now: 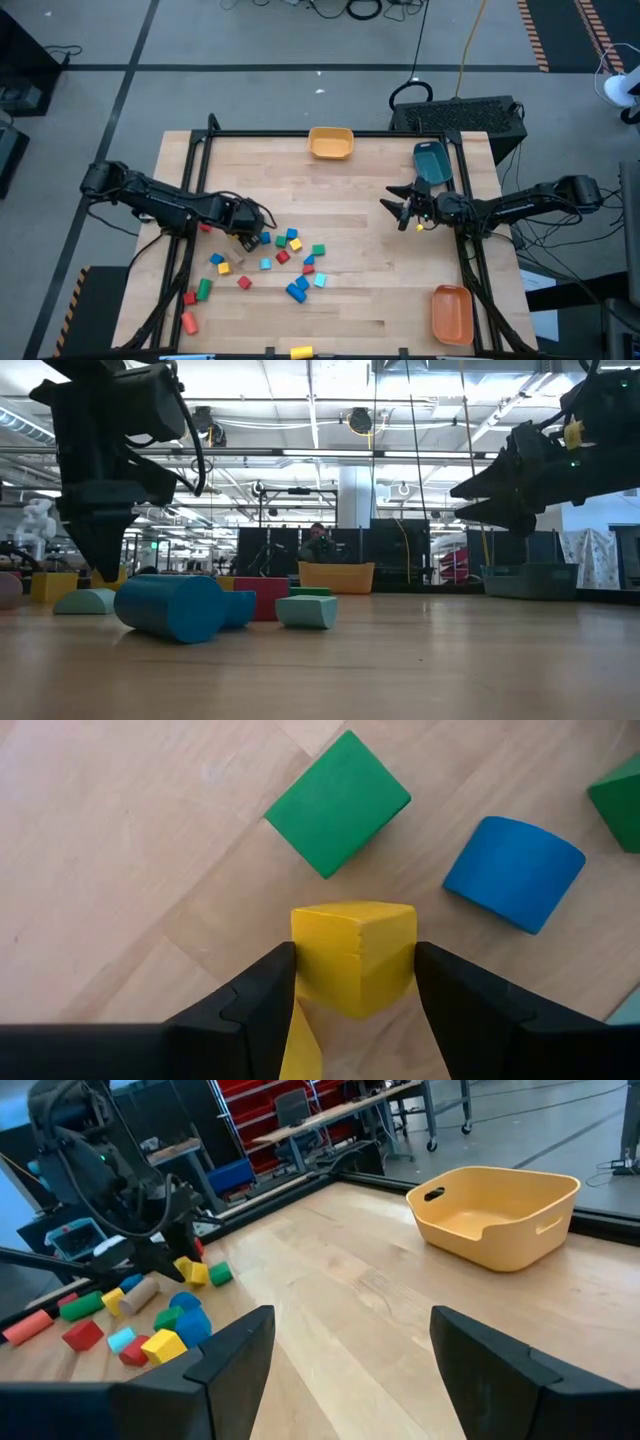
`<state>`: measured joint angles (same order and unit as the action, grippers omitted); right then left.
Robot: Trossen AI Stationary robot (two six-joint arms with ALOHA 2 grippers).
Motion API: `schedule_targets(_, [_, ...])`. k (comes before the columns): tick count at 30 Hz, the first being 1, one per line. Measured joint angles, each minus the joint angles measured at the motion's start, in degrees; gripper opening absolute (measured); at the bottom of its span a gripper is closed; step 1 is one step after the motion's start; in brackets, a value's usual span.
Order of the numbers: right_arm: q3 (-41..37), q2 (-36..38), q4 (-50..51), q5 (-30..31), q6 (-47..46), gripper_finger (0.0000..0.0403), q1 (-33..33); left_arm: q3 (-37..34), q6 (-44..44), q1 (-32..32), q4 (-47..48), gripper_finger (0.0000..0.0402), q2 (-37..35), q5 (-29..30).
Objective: Sort blocks by size
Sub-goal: Put the yellow square block into the yellow bin
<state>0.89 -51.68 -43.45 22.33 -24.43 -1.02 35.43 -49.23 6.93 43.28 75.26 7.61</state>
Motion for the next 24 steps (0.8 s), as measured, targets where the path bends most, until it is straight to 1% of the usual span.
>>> schedule_targets(4, [0.0,-0.1,-0.1,0.0,-0.4,0.0256,0.0,-0.1,0.1,0.0,-0.5,0.0195,0.0,0.6])
schedule_targets(10, [0.0,-0.1,-0.6,0.0,-0.6,0.0238,0.0,-0.1,0.1,0.0,-2.6,0.0143,0.0,1.7])
schedule_targets(12, [0.0,-0.1,-0.6,0.0,-0.6,0.0232,0.0,-0.1,0.2,0.0,-3.4,0.0136,0.0,2.3])
schedule_targets(20, [0.0,-0.1,-0.6,0.0,-0.6,0.0228,0.0,-0.2,2.9,-0.1,-3.9,0.0133,0.1,3.4])
schedule_targets(24, [0.0,-0.1,-0.7,0.0,-0.6,0.0228,0.0,0.5,3.3,-0.1,-3.5,0.0153,0.0,3.5])
